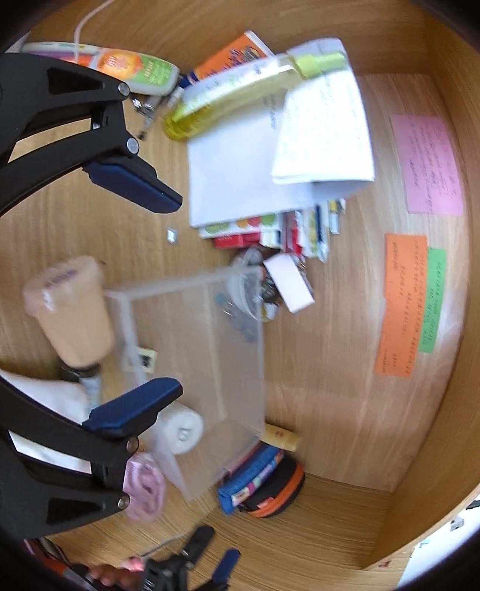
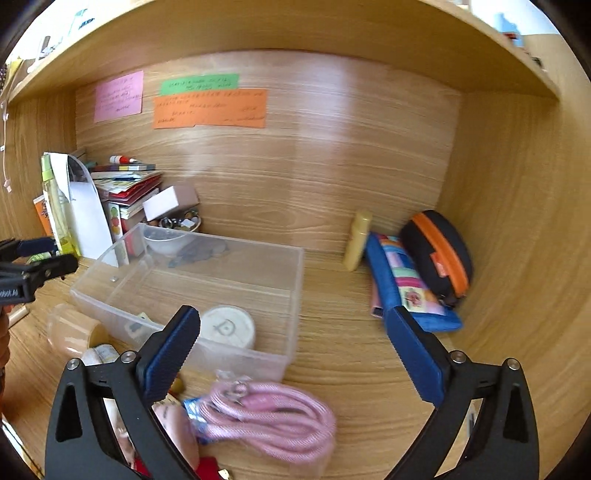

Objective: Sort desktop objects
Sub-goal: 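Grasp the beige jar with the left gripper while the right grasps the pink round object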

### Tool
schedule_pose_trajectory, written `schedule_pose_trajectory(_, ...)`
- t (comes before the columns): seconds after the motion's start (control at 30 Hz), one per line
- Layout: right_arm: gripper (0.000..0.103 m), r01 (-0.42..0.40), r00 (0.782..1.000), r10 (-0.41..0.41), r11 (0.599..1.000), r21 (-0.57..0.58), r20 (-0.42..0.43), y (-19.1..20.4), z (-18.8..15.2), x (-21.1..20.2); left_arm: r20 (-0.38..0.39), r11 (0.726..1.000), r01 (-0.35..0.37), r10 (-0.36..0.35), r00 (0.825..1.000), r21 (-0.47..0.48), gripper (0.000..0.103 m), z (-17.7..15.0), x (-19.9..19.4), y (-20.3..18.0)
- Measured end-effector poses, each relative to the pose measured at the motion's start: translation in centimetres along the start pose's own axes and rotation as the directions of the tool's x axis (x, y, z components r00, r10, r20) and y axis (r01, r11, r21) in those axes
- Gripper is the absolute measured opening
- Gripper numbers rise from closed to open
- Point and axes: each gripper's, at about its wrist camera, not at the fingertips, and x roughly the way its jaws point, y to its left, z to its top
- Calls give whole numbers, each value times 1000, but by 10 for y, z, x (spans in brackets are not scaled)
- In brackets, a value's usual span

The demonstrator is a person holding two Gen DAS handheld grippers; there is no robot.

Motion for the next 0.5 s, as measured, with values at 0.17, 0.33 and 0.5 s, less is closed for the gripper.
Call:
schedule_pose_trajectory(0.17, 101, -10, 1000, 11, 1000, 21, -29, -6, -14, -2, -41, 999, -35, 36, 998, 20, 92, -23, -1, 4)
schedule_pose_trajectory(0.33, 101, -72, 995, 74, 997, 40, -64, -2, -31, -6, -86, 999, -35, 36, 996, 15, 92, -40, 0, 5)
schedule_pose_trajectory(0.5, 101, -111, 990, 112, 994, 8, -82, 12, -46, -10, -128, 999, -26, 29, 991, 20, 92, -50, 9, -1)
